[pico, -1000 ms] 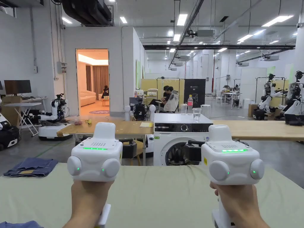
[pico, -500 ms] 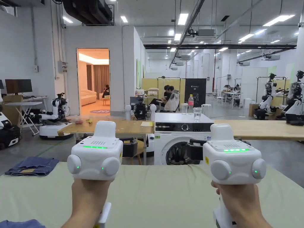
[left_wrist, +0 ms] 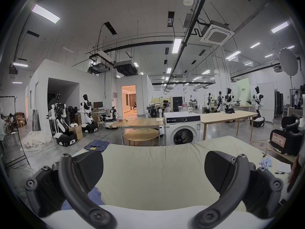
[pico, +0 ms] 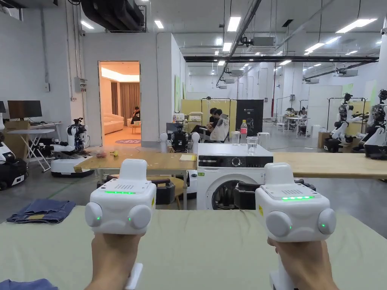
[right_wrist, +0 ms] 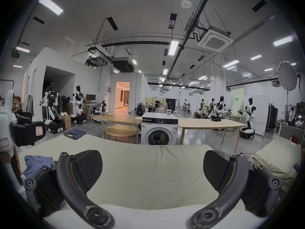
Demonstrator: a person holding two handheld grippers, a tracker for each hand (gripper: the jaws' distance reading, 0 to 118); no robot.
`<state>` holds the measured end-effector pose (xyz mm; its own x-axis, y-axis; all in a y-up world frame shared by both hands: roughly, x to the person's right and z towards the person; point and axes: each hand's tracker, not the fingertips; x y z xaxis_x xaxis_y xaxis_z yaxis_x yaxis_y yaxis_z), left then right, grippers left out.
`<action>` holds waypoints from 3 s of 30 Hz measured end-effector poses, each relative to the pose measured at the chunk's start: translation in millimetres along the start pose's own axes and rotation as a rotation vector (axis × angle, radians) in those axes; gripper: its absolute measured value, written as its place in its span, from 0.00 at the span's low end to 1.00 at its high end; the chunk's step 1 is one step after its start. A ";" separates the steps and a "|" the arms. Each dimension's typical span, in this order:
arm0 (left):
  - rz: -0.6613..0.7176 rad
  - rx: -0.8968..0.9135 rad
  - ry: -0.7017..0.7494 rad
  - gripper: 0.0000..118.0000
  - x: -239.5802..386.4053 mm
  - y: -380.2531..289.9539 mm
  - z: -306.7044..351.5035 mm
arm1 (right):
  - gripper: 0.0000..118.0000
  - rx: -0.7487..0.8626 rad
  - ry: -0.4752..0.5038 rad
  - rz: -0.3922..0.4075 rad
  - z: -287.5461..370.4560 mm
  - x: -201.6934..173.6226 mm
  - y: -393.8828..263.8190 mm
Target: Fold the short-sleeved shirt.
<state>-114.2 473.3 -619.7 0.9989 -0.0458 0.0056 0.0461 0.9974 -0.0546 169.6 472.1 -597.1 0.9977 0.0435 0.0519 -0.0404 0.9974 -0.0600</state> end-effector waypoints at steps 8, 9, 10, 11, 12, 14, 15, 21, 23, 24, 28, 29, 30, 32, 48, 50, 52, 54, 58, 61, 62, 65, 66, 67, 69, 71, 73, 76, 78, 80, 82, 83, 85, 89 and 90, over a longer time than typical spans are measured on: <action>-0.003 0.005 0.018 1.00 -0.4 -5.4 0.3 | 1.00 0.004 -0.011 -0.038 0.0 6.7 -1.9; -0.010 0.005 0.019 1.00 0.5 -6.7 -0.5 | 1.00 0.006 -0.008 -0.043 -0.3 7.4 -2.3; -0.015 0.003 0.019 1.00 1.4 -7.7 -1.5 | 1.00 0.002 -0.007 -0.048 -0.9 7.9 -2.5; -0.017 0.001 0.020 1.00 1.8 -9.1 -2.5 | 1.00 -0.001 -0.008 -0.052 -1.6 8.2 -3.0; -0.015 -0.002 0.016 1.00 2.1 -9.7 -3.3 | 1.00 0.000 -0.009 -0.054 -2.0 8.3 -3.8; -0.009 -0.006 0.012 1.00 3.0 -10.7 -4.1 | 1.00 0.003 -0.011 -0.052 -2.4 8.0 -5.7; -0.008 -0.006 0.011 1.00 3.9 -10.9 -3.8 | 1.00 0.004 -0.012 -0.049 -2.7 7.8 -6.4; -0.018 -0.010 0.018 1.00 4.3 -11.5 -6.7 | 1.00 -0.007 -0.012 -0.040 -5.4 7.0 -7.5; -0.012 -0.006 0.011 1.00 4.2 -11.3 -6.2 | 1.00 -0.004 -0.012 -0.041 -5.3 6.8 -7.1; -0.012 -0.007 0.010 1.00 4.4 -11.2 -6.3 | 1.00 -0.007 -0.011 -0.042 -5.5 6.8 -6.8; -0.046 -0.014 -0.019 0.69 6.7 -12.7 -5.3 | 0.27 -0.017 0.004 -0.039 -3.5 6.7 -7.6; -0.057 0.002 -0.060 0.25 7.8 -12.7 -2.9 | 0.00 -0.024 -0.002 -0.021 -4.3 5.7 -7.5; -0.074 -0.009 -0.064 0.00 9.5 -12.4 -2.8 | 0.00 -0.054 -0.056 0.026 -6.9 2.5 -7.9; -0.122 -0.023 0.017 0.00 15.3 -15.6 -3.5 | 0.00 -0.035 -0.045 0.014 -7.3 2.3 -12.0; -0.087 -0.062 0.265 0.00 -140.1 -22.9 48.2 | 0.00 -0.083 0.219 -0.052 -29.8 -131.0 -14.0; -0.108 -0.081 0.369 0.00 -187.4 -25.9 71.2 | 0.00 -0.094 0.313 -0.070 -27.2 -178.9 -16.3; -0.129 -0.123 0.458 0.00 -230.9 -30.5 93.0 | 0.00 -0.089 0.398 -0.063 -19.4 -225.1 -19.3; -0.133 -0.196 0.528 0.00 -272.0 -40.4 113.0 | 0.00 -0.085 0.483 -0.059 -9.9 -263.5 -23.2; -0.054 -0.291 0.617 0.00 -331.0 -64.3 139.1 | 0.00 -0.091 0.589 -0.029 1.7 -316.0 -34.1; 0.005 -0.310 0.612 0.00 -344.9 -82.1 134.9 | 0.00 -0.099 0.613 -0.014 -1.2 -334.2 -43.5; 0.024 -0.330 0.596 0.00 -345.7 -89.1 127.0 | 0.00 -0.107 0.622 -0.015 -5.1 -337.2 -46.8; 0.080 -0.425 0.543 0.00 -343.1 -113.1 88.9 | 0.00 -0.126 0.626 -0.009 -20.0 -344.8 -58.7; 0.126 -0.472 0.521 0.00 -343.1 -121.3 74.1 | 0.00 -0.127 0.627 0.001 -25.2 -346.8 -63.2; 0.188 -0.530 0.492 0.00 -343.7 -132.7 57.0 | 0.00 -0.127 0.628 0.019 -31.8 -349.1 -68.7; 0.323 -0.670 0.404 0.00 -345.4 -158.8 20.0 | 0.00 -0.137 0.630 0.045 -45.4 -354.4 -80.5; 0.421 -0.819 0.308 0.00 -343.0 -188.8 -14.6 | 0.00 -0.151 0.633 0.058 -60.1 -356.4 -93.5; 0.474 -0.928 0.198 0.00 -334.9 -219.7 -50.1 | 0.00 -0.167 0.631 0.069 -75.5 -358.2 -107.6; 0.394 -0.910 0.231 0.48 -319.9 -246.5 -90.1 | 0.00 -0.197 0.624 0.087 -105.3 -358.8 -129.1; 0.345 -0.938 0.242 1.00 -314.0 -261.4 -115.4 | 0.00 -0.220 0.607 0.100 -124.5 -358.9 -142.1; 0.306 -0.906 0.254 0.99 -308.7 -269.3 -132.9 | 0.00 -0.234 0.590 0.120 -141.3 -357.7 -154.2; 0.272 -0.941 0.255 0.99 -303.5 -284.3 -151.4 | 0.00 -0.253 0.581 0.128 -156.4 -356.0 -165.5; 0.276 -0.952 0.249 0.99 -301.4 -291.6 -155.4 | 0.00 -0.261 0.574 0.128 -162.3 -354.6 -170.1; 0.313 -1.010 0.224 0.99 -297.7 -314.6 -163.7 | 0.00 -0.282 0.558 0.110 -171.4 -349.0 -178.6; 0.091 -1.018 0.155 0.93 -277.2 -339.3 -147.8 | 0.00 -0.330 0.540 0.046 -181.5 -334.3 -188.3; 0.129 -1.010 0.155 0.83 -280.0 -335.4 -144.1 | 0.00 -0.331 0.531 0.039 -182.0 -329.7 -189.4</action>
<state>-408.9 143.8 -746.9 0.9826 -0.0199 -0.1848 -0.1519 0.4870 -0.8601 -141.8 258.4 -784.2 0.8901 -0.0399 -0.4540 -0.1435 0.9210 -0.3622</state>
